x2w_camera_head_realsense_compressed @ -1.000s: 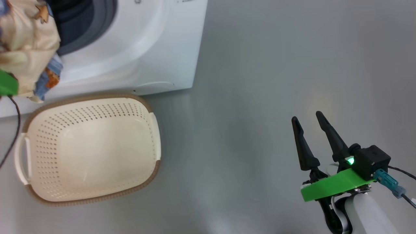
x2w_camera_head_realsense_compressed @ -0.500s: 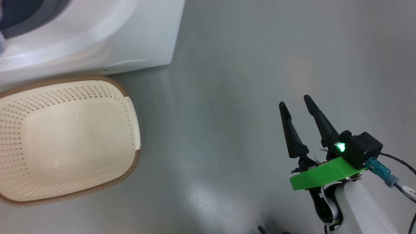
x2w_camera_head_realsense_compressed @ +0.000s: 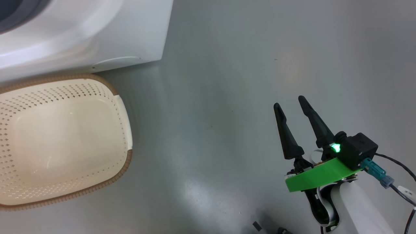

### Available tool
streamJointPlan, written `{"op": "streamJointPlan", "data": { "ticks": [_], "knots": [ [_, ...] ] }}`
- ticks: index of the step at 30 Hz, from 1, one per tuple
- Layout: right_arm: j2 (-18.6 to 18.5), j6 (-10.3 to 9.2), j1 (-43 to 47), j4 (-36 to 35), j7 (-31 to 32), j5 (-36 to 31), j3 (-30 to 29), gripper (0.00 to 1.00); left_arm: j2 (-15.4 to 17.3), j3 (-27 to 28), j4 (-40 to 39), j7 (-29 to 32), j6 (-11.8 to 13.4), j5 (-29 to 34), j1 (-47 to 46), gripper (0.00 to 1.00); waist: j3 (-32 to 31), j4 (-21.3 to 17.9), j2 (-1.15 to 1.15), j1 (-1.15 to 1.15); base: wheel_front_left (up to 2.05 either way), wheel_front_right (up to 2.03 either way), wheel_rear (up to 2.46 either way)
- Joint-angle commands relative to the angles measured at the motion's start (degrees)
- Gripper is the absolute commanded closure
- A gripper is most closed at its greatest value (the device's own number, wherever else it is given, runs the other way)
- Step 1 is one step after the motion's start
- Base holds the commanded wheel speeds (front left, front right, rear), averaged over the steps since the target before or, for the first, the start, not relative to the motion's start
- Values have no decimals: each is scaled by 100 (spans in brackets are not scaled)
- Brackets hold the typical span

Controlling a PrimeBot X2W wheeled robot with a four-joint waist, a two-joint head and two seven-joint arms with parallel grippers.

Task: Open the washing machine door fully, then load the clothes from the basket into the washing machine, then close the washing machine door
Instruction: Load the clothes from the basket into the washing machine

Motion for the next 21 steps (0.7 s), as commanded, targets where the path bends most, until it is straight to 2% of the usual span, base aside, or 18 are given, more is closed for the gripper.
{"op": "streamJointPlan", "data": {
  "ticks": [1, 11, 15, 21],
  "knots": [
    [0, 25, -30, -119, -46, -1, 106, 0, 249, 158, -99, -30, 12, 83, 70, 0, -8, 0, 0, -1, 0, 0, 0],
    [5, 25, -25, -105, -46, -23, 67, 0, 43, 604, -189, -31, -38, 341, 531, 0, -144, 50, 0, -1, 0, 0, 0],
    [-5, 25, -22, -90, -46, -33, 60, 0, -36, 716, -458, -31, -58, 529, 798, 0, -209, 90, 0, -1, 0, 0, 0],
    [-103, 25, -14, -94, -46, -47, -11, 0, -304, 1094, -746, -31, -73, 596, 1417, 0, -444, 194, 0, -1, 0, 0, 0]
  ]
}}
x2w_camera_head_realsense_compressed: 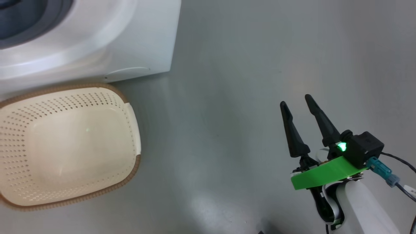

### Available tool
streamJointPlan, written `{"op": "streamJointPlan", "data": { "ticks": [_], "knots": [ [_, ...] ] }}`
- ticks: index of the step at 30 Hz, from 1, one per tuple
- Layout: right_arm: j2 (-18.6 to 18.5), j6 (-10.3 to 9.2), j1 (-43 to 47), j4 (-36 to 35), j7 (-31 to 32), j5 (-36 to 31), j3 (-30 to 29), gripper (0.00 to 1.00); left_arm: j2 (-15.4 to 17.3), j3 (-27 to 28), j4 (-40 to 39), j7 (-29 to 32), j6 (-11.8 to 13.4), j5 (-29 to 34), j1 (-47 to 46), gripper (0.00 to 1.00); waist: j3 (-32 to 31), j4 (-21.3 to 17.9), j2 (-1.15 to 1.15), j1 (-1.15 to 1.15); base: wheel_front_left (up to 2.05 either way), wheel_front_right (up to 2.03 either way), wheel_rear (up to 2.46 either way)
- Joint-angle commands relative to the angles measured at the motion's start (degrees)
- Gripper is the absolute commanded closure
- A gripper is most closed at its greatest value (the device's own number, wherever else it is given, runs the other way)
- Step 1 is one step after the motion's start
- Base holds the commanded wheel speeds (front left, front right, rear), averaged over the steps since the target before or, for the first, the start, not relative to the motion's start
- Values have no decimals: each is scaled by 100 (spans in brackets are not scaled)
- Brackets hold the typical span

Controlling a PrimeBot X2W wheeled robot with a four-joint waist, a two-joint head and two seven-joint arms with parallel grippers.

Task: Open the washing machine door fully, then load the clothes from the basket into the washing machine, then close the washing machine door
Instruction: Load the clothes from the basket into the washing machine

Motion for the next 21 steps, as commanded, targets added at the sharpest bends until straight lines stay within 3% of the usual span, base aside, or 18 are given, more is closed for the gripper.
{"op": "streamJointPlan", "data": {
  "ticks": [1, 21],
  "knots": [
    [-77, 25, -6, -114, -46, -43, 70, 0, 220, 169, -237, -31, -12, 83, 234, 0, -142, 88, 0, 0, 0, 0, 0],
    [-548, 25, 239, 8, -46, -10, -116, 0, -424, 405, -1419, -31, -18, -33, 2687, 0, -1165, 778, 0, 0, 0, 0, 0]
  ]
}}
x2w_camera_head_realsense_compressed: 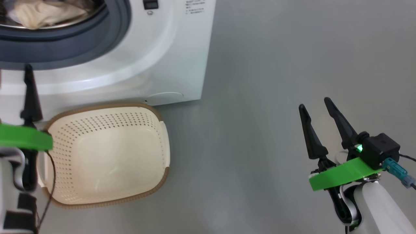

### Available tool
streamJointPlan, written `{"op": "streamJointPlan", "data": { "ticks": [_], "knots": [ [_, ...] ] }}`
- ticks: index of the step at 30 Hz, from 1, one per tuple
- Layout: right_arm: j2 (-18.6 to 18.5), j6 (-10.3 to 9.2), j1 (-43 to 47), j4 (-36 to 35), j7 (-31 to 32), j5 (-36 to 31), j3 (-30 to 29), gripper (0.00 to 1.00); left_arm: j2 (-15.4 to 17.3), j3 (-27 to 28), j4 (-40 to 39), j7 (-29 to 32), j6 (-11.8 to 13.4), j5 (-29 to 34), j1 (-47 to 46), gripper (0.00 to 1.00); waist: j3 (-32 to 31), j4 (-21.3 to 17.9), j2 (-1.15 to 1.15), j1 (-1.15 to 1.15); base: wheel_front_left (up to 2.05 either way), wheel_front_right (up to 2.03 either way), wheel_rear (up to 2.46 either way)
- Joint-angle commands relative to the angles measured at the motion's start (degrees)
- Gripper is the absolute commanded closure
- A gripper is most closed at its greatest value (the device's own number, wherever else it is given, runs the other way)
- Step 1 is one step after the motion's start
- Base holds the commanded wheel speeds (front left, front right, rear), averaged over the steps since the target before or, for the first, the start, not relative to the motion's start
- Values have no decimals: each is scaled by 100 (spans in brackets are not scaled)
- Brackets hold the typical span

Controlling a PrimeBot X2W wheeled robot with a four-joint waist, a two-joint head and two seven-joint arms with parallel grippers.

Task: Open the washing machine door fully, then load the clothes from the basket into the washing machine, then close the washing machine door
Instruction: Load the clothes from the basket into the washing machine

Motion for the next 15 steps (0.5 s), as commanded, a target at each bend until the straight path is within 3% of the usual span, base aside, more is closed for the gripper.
{"op": "streamJointPlan", "data": {
  "ticks": [1, 15],
  "knots": [
    [-95, 25, 184, -91, -46, -3, 82, 0, 162, 228, -211, -31, 3, 49, 243, 0, -251, 215, 0, 1, 0, 0, 0],
    [-239, 25, 485, -18, -46, 70, 15, 0, -302, 486, -745, -31, 3, 309, 1425, 0, -833, 530, 0, 1, 0, 0, 0]
  ]
}}
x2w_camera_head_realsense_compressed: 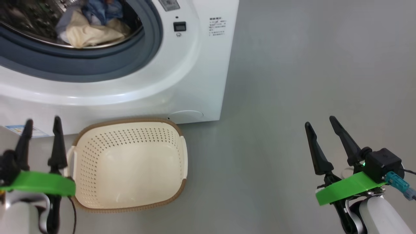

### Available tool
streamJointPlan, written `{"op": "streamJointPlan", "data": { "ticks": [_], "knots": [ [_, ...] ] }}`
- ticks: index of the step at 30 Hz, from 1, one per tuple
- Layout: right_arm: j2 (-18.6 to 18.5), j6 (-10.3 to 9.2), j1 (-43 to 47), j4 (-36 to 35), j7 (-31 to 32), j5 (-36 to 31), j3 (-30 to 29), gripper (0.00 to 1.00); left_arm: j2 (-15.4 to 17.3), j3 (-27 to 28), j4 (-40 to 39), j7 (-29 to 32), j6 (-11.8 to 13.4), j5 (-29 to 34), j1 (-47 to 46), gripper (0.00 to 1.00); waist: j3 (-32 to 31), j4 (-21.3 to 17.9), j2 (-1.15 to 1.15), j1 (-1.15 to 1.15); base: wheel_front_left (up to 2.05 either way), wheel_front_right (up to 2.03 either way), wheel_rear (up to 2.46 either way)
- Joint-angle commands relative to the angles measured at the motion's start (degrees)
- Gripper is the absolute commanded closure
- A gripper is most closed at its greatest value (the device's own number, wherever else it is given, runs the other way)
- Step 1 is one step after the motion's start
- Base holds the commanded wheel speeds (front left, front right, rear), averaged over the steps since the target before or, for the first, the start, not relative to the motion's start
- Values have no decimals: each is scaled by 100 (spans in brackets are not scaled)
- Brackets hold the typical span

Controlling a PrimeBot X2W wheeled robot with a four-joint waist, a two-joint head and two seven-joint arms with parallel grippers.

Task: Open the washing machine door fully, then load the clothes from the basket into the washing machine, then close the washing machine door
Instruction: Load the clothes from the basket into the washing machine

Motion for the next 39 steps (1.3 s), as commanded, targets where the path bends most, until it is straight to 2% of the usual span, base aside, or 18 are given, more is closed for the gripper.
{"op": "streamJointPlan", "data": {
  "ticks": [1, 10, 20, 39],
  "knots": [
    [-93, 25, 81, -101, -46, 56, 76, 0, 167, 218, -176, -33, 3, 54, 107, 0, -182, 103, 0, 1, 0, 0, 0],
    [-189, 25, 417, -51, -46, 128, 57, 0, -46, 381, -503, -33, 2, 111, 1053, 0, -703, 196, 0, 1, 0, 0, 0],
    [-227, 25, 720, -80, -46, 162, -24, 0, -187, 480, -832, -33, 2, 100, 1748, 0, -988, 283, 0, 1, 0, 0, 0],
    [-255, 25, 889, -137, -46, 167, -58, 0, -226, 513, -1002, -33, 2, 61, 2040, 0, -1092, 312, 0, 1, 0, 0, 0]
  ]
}}
